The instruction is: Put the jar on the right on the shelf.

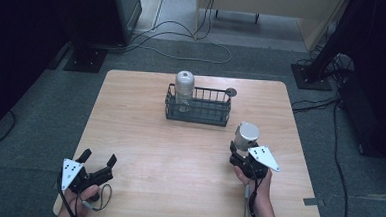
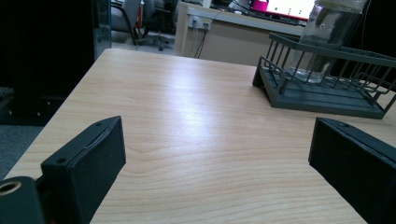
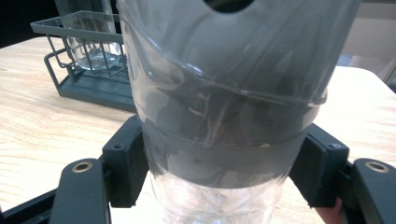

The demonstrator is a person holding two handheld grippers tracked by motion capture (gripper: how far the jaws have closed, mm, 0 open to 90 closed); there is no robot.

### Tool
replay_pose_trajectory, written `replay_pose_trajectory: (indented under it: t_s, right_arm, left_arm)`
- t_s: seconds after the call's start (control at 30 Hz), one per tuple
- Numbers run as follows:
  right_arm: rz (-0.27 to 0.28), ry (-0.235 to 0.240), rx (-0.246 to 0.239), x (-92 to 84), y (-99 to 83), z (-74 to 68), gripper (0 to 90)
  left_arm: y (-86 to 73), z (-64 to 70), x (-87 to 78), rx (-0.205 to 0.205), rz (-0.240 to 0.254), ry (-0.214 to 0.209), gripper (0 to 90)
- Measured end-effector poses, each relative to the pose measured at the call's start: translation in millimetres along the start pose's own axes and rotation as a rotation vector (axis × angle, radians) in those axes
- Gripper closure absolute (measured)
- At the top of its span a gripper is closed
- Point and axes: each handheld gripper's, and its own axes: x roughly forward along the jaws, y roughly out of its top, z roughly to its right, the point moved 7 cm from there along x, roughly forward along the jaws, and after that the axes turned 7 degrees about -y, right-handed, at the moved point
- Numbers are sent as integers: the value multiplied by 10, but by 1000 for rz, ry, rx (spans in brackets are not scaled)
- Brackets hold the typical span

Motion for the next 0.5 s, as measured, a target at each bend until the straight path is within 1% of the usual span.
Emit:
replay_pose_trajectory:
  t_s: [0.3,0.5]
  right_arm:
    - [18,20,-6,58,123,-89,302]
    - [19,39,-23,113,233,-174,303]
  left_arm:
    - [-1,4,3,5,-1,1,40]
    - [-1,8,3,9,-2,0,39]
